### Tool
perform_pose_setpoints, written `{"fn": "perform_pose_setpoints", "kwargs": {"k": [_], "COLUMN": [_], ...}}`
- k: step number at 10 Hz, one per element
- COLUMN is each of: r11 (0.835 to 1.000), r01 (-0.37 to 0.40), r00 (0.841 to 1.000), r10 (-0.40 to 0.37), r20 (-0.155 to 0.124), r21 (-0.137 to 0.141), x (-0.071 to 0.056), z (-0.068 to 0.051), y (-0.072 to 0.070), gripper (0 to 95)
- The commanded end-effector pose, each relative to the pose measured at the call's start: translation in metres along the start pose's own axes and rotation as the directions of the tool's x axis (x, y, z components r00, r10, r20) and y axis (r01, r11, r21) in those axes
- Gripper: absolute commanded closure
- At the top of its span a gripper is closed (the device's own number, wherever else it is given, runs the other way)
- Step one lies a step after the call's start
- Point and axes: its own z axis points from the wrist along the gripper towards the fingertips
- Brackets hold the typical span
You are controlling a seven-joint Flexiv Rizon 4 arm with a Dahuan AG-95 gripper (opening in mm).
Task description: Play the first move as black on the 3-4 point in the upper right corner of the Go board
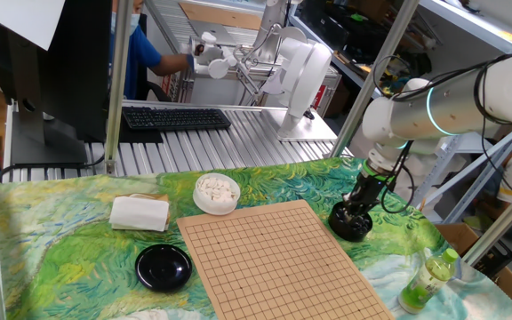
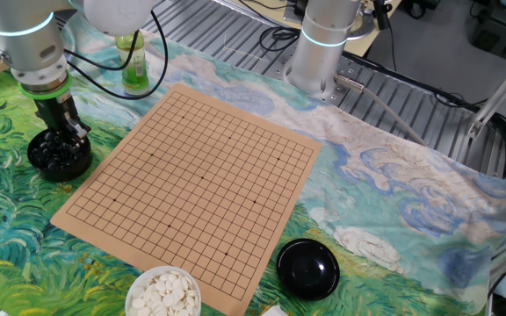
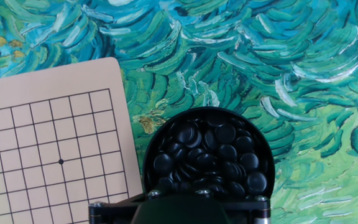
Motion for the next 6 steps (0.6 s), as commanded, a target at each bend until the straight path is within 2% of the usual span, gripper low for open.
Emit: {"fn": "perform_pose_setpoints", "kwargs": {"k": [1, 6], "r11": [1.0, 1.0], "r01": [-0.002, -0.004], "r00": [1.0, 1.0], "r10": [0.002, 0.004], "r20": [0.0, 0.006], "r21": [0.0, -0.003], "x": [0.0006, 0.0009], "z": [-0.0017, 0.004], "y": [0.0003, -0.0001], "gripper": [76.0, 76.0]}}
